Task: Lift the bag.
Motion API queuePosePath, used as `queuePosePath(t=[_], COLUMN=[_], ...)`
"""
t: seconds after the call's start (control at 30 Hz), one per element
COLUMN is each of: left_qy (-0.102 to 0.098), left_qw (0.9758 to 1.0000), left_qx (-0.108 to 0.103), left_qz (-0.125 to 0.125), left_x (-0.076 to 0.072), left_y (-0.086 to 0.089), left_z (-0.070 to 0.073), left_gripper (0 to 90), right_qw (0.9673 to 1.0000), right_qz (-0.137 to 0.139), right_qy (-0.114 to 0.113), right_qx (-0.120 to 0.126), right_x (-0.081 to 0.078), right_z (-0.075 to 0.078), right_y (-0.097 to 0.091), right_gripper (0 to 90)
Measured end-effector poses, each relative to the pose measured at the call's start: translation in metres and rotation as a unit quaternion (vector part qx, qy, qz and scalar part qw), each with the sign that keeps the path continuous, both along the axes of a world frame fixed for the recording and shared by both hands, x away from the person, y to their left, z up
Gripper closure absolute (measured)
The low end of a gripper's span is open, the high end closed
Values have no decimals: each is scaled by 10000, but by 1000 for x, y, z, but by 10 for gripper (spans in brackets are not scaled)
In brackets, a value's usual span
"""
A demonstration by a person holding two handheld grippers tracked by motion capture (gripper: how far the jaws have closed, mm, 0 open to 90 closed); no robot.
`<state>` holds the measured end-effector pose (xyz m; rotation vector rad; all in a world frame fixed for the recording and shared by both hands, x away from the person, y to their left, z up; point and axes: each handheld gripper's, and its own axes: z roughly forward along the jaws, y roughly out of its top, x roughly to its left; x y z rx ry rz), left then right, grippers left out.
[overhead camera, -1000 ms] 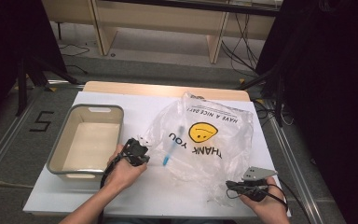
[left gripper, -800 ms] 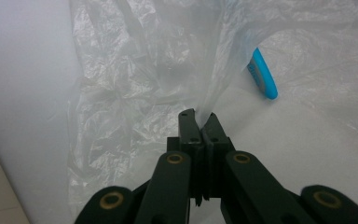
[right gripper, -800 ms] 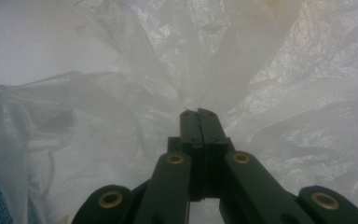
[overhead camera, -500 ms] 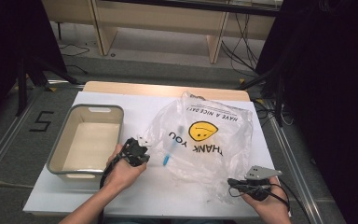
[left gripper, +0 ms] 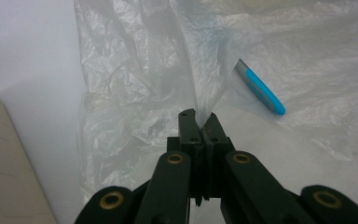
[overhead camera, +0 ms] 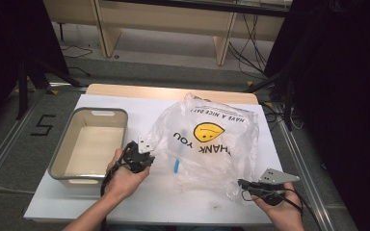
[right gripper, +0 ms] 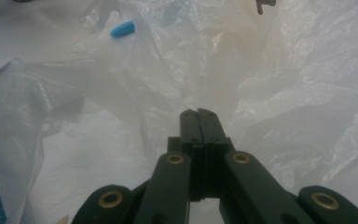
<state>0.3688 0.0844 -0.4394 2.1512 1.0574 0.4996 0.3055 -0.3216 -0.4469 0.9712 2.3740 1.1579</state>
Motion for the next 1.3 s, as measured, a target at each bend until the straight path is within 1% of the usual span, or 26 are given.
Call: queuePosePath(t=[0.17,0.3,0.37,0.43,0.47,0.57,0.73,0.9,1.0,1.07,1.13,1.3], left_qy=[-249,-429,-524,-651,-716,-865,-1126,-1419,-1613,-1726,-1856,-2181], left_qw=[9996,9988,9984,9975,9971,9957,9926,9883,9850,9830,9804,9734], left_qx=[-120,-213,-226,-267,-242,-302,-434,-526,-572,-583,-627,-635], left_qz=[-31,-44,-54,-39,-75,-136,-134,-191,-202,-216,-222,-307], left_x=[-4,-5,-6,-7,-7,-8,-8,-10,-10,-10,-9,-8], left_y=[0,0,1,0,1,1,3,3,2,3,3,1], left_z=[7,15,19,22,23,25,28,33,34,36,36,36], left_gripper=[894,894,894,894,894,894,894,894,894,894,894,894], right_qw=[9997,9993,9989,9986,9984,9976,9957,9933,9918,9903,9882,9824], right_qz=[-110,-193,-250,-299,-324,-381,-494,-597,-667,-713,-785,-960], right_qy=[-165,-265,-310,-361,-375,-466,-652,-845,-941,-1048,-1160,-1422], right_qx=[114,183,237,260,272,329,425,510,544,578,624,734], right_x=[0,1,2,2,2,3,4,5,6,7,6,8], right_z=[6,10,12,15,16,17,22,27,29,31,33,35], right_y=[-4,-7,-9,-11,-11,-13,-13,-13,-13,-13,-13,-10], right_gripper=[900,900,900,900,900,900,900,900,900,900,900,900])
